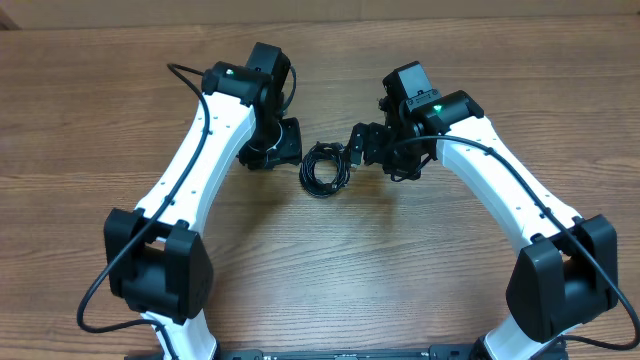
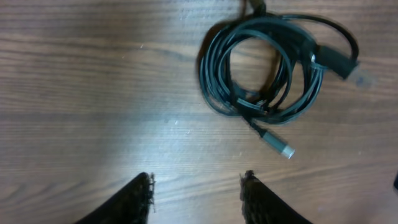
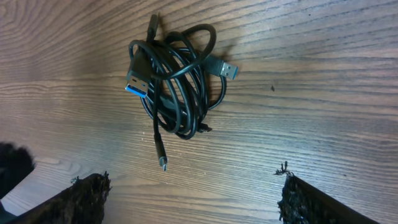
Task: Untangle cables
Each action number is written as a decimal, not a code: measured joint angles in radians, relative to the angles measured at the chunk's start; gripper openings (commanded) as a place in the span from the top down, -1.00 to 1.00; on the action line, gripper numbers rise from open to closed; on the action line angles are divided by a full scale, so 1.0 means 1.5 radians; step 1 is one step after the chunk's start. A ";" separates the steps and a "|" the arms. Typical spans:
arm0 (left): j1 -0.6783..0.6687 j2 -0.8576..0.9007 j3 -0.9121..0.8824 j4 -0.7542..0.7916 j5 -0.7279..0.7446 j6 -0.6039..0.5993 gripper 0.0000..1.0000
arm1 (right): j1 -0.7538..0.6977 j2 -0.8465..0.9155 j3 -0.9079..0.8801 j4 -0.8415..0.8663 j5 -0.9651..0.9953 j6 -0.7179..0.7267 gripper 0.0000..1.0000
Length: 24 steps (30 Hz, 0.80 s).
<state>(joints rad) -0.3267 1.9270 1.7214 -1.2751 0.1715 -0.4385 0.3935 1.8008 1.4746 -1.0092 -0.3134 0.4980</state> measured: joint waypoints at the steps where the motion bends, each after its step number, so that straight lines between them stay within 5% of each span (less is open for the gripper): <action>1: -0.001 0.004 0.000 0.005 0.001 0.001 0.14 | 0.000 0.000 0.000 0.002 0.000 0.000 -0.79; 6: -0.005 0.036 0.000 0.024 0.003 0.001 0.02 | 0.000 0.000 0.000 0.002 0.000 0.000 -0.78; 17: -0.009 0.068 0.000 0.076 0.013 0.001 0.30 | 0.000 0.000 0.000 0.003 0.011 0.000 -0.78; 24: -0.009 0.068 0.000 0.104 0.013 -0.017 0.22 | 0.000 0.000 0.000 0.009 0.017 0.000 -0.78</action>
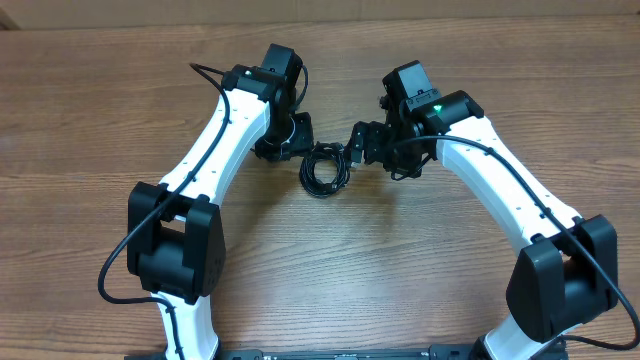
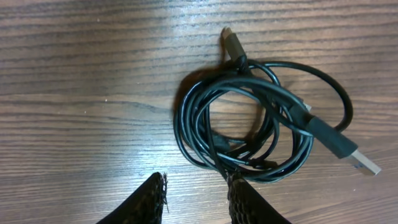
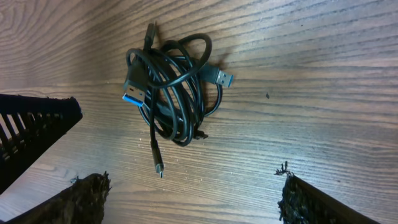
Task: Untangle cables
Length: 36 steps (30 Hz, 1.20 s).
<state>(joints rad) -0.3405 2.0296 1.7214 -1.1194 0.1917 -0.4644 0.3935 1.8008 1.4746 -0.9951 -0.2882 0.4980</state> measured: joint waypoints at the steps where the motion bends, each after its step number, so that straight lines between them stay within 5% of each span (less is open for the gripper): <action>1: 0.000 0.000 0.000 0.004 0.000 -0.003 0.22 | 0.000 0.000 0.000 0.000 0.001 0.000 -0.78; 36: -0.030 0.001 -0.044 0.063 -0.036 -0.026 0.16 | 0.000 0.000 0.000 0.000 0.003 0.000 -0.78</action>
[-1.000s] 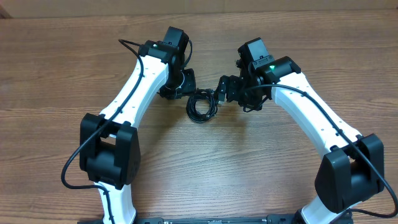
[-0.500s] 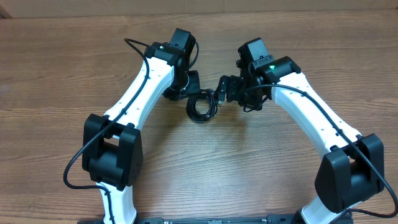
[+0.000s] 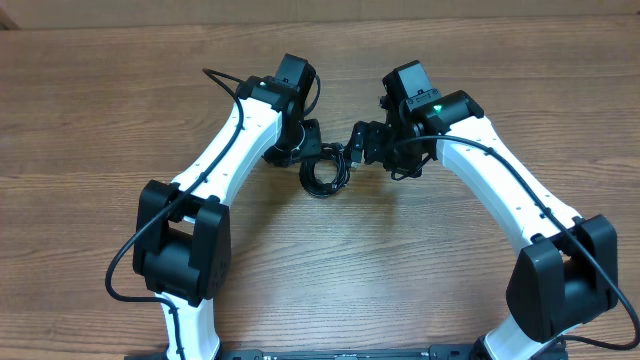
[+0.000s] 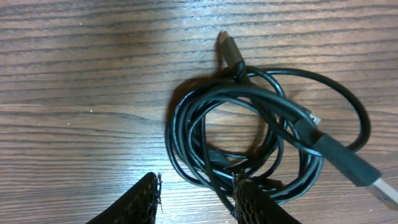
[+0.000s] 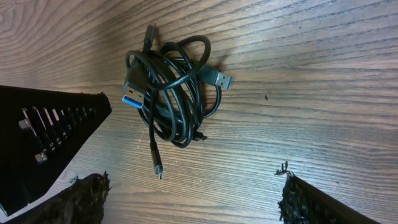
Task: Untangle cables
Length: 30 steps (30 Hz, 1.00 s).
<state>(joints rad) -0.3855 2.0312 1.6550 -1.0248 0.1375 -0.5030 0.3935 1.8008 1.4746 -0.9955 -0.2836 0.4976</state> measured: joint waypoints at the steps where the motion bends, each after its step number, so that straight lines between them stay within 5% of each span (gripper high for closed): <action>1: -0.001 0.000 0.000 0.002 0.000 -0.003 0.16 | 0.000 0.000 0.000 0.000 0.000 0.000 -0.79; 30: -0.010 0.069 -0.011 0.018 0.004 -0.014 0.24 | 0.000 0.000 0.000 0.001 0.002 0.000 -0.79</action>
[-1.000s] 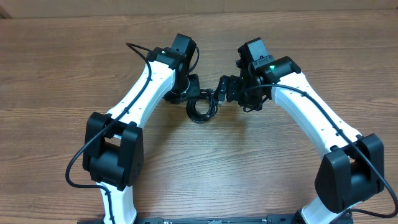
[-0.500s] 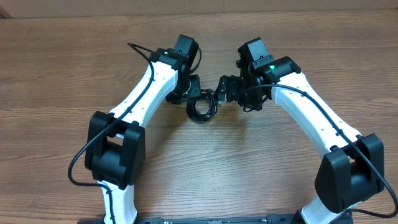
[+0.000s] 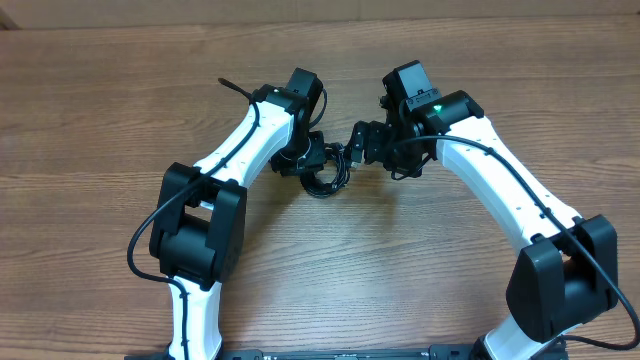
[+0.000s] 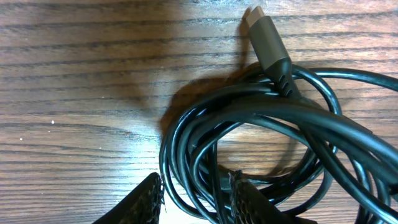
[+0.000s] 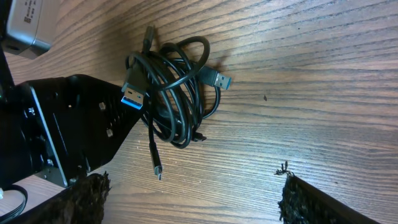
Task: Untangle cables
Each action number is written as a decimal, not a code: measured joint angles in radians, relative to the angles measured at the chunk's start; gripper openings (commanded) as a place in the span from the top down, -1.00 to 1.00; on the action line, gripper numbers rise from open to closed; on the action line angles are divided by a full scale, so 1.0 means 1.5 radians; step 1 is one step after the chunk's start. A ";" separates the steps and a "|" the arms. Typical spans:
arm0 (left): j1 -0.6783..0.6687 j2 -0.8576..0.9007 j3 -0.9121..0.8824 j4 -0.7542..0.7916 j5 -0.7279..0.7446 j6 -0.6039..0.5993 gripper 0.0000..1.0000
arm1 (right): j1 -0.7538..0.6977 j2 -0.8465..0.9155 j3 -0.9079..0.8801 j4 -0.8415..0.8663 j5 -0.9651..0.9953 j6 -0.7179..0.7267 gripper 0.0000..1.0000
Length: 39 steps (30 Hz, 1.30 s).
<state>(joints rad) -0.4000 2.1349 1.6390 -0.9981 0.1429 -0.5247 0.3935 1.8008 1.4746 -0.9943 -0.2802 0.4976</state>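
A tangled coil of black cables [image 3: 326, 176] lies mid-table between both arms. In the left wrist view the coil [image 4: 261, 118] fills the frame, a grey-tipped plug [image 4: 266, 34] sticking out at the top. My left gripper [image 4: 196, 196] is open and down at the coil's left edge, with several strands running between its fingers [image 4: 149, 199]. In the right wrist view the coil [image 5: 177, 93] shows a blue-tipped USB plug [image 5: 134, 94], a silver plug [image 5: 222, 79] and a small plug [image 5: 158, 171]. My right gripper [image 5: 193, 199] stays wide open, short of the coil.
The brown wooden table [image 3: 90, 120] bears nothing else. The left arm's black gripper body [image 5: 68, 130] stands right against the coil's left side in the right wrist view. Both white arms [image 3: 505, 200] reach in from the near edge.
My left gripper has moved right and lower onto the coil's left edge; strands now lie between its fingers. The right arm and the coil have not moved.
My left gripper started open to the left of the coil, well clear of it. It then stood closer, its fingers at the coil's edge, then nearer still, and now straddles several strands. My right gripper has stayed open and still beside the coil.
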 measured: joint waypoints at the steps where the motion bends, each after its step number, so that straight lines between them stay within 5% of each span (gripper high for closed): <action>1: 0.000 0.000 0.000 0.001 0.000 0.000 0.29 | 0.000 0.000 0.000 0.000 0.001 0.000 -0.79; 4: 0.000 0.000 0.000 0.001 0.000 -0.002 0.42 | 0.000 0.000 0.000 0.000 0.001 0.000 -0.79; 39: -0.009 0.000 -0.008 0.021 -0.023 0.000 0.48 | 0.000 0.000 0.000 0.000 0.005 0.000 -0.79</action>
<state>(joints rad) -0.4129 2.1349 1.6276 -0.9672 0.1078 -0.5251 0.3935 1.8008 1.4746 -0.9943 -0.2729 0.4976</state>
